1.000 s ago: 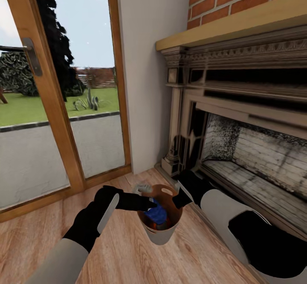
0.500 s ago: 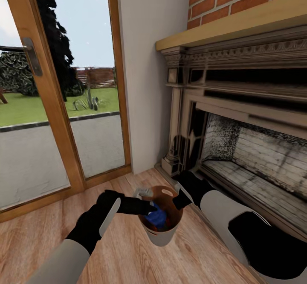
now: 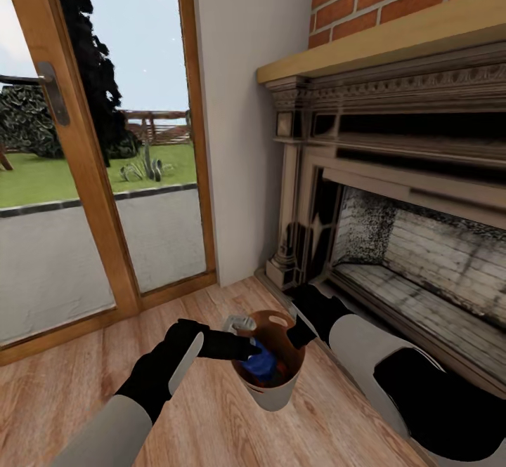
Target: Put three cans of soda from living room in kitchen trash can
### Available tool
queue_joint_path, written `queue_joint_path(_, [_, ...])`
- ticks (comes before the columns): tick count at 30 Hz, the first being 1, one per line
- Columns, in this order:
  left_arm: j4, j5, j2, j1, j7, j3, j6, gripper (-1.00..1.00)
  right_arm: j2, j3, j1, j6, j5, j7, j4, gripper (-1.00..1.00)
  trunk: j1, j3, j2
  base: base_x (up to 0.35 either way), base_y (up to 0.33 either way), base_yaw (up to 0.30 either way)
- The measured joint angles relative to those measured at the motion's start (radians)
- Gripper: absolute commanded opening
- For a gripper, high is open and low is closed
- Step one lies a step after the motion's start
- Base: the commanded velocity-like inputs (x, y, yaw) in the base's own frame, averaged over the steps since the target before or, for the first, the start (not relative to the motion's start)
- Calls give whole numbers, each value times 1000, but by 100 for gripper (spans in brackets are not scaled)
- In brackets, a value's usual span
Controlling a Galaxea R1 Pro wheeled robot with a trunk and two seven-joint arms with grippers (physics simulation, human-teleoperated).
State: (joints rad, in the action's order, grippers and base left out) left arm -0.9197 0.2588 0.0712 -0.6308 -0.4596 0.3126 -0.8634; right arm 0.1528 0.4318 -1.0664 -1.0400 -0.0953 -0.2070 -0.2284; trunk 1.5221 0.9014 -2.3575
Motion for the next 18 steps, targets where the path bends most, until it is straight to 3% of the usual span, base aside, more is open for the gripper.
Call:
queue_joint_path(1, [0, -1, 0, 0, 1, 0, 1, 100, 0, 0, 0, 0, -2, 0, -2, -100, 0, 0, 0, 0, 0, 0])
queue_joint_path(2, [1, -21, 1, 0, 2, 0, 7, 100, 0, 0, 0, -1, 7, 0, -7, -100, 0, 0, 0, 0, 0, 0])
queue_joint_path(5, [2, -13, 2, 0, 2, 0, 8, 100, 1, -16, 0, -3, 55, -3, -31, -100, 0, 0, 0, 0, 0, 0])
queue_joint_path(18, [2, -19, 2, 0, 3, 0, 10, 100, 2, -14, 4, -4, 55, -2, -30, -100, 0, 0, 0, 0, 0, 0])
